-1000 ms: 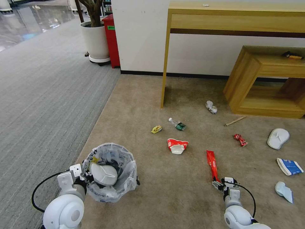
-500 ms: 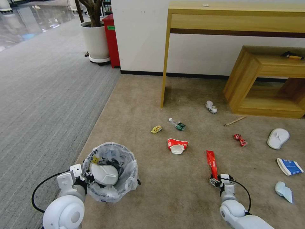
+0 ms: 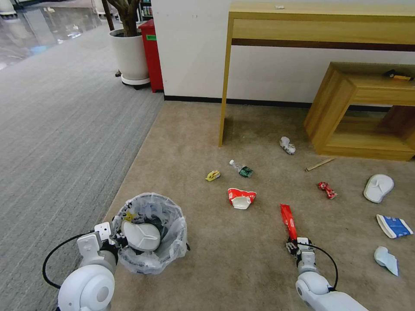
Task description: Pick up the trash bin and place the garbage on the floor into it.
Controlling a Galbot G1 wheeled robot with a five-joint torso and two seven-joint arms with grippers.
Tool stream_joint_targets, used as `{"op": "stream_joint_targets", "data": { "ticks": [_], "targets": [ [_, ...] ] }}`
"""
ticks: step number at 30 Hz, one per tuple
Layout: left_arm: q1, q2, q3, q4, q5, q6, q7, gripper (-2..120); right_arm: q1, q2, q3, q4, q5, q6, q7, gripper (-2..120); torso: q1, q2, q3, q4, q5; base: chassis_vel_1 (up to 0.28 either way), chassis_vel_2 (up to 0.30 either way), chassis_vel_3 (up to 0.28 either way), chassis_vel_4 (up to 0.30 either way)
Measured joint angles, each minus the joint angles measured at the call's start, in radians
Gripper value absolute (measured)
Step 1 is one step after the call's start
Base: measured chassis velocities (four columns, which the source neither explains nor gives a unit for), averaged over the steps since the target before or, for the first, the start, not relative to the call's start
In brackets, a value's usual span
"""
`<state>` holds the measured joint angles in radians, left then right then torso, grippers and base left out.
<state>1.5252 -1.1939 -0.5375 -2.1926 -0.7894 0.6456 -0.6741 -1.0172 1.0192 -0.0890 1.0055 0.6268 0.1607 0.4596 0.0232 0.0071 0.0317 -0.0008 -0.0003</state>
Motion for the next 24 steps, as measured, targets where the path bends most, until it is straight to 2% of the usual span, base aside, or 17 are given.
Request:
{"op": "stream_joint_targets", "data": {
  "ticks": [1, 4, 5, 7, 8, 10, 12, 14, 24],
  "targets": [
    [0.000, 0.000, 0.000, 0.000, 0.000, 0.000, 0.000, 0, 0.000, 0.000, 0.000, 0.000, 0.000, 0.000, 0.000, 51, 0.000, 0.000, 0.000, 0.0000, 0.0000, 0.000, 0.000, 0.000, 0.000],
    [-0.002, 0.000, 0.001, 0.003, 0.000, 0.000, 0.000, 0, 0.000, 0.000, 0.000, -0.002, -0.004, 0.004, 0.000, 37, 0.000, 0.000, 0.000, 0.0000, 0.0000, 0.000, 0.000, 0.000, 0.000],
    [-0.002, 0.000, 0.001, 0.003, 0.000, 0.000, 0.000, 0, 0.000, 0.000, 0.000, -0.002, -0.004, 0.004, 0.000, 37, 0.000, 0.000, 0.000, 0.0000, 0.0000, 0.000, 0.000, 0.000, 0.000],
    [-0.004, 0.001, 0.001, 0.008, 0.000, -0.001, 0.001, 0, 0.000, -0.001, 0.000, -0.002, -0.007, 0.009, -0.001, 25, 0.000, 0.000, 0.000, 0.0000, 0.0001, 0.000, 0.000, 0.000, 0.000],
    [-0.004, 0.001, 0.001, 0.008, 0.000, -0.001, 0.001, 0, 0.000, -0.001, 0.000, -0.002, -0.007, 0.009, -0.001, 25, 0.000, 0.000, 0.000, 0.0000, 0.0001, 0.000, 0.000, 0.000, 0.000],
    [-0.006, 0.002, 0.001, 0.015, 0.000, -0.001, 0.001, 0, 0.000, -0.005, 0.000, 0.004, -0.009, 0.013, -0.001, 14, 0.000, 0.000, 0.000, 0.0000, 0.0001, 0.000, 0.000, 0.000, 0.000],
    [-0.007, 0.003, 0.001, 0.019, 0.000, -0.001, 0.002, 0, 0.000, -0.009, 0.000, 0.011, -0.009, 0.014, -0.001, 11, 0.000, 0.000, 0.000, 0.0000, 0.0001, 0.000, 0.000, 0.000, 0.000],
    [-0.012, 0.003, 0.001, 0.029, 0.000, -0.001, 0.002, 0, -0.002, -0.024, 0.004, 0.040, -0.008, 0.018, -0.004, 2, 0.000, 0.000, 0.000, 0.0000, 0.0002, 0.000, 0.000, 0.000, 0.000],
    [-0.030, -0.001, 0.008, 0.072, 0.002, -0.003, 0.005, 0, -0.038, -0.111, 0.033, 0.236, -0.005, 0.025, -0.019, 0, 0.000, 0.000, 0.000, -0.0001, 0.0000, 0.000, 0.000, 0.000, 0.000]
  ]
}}
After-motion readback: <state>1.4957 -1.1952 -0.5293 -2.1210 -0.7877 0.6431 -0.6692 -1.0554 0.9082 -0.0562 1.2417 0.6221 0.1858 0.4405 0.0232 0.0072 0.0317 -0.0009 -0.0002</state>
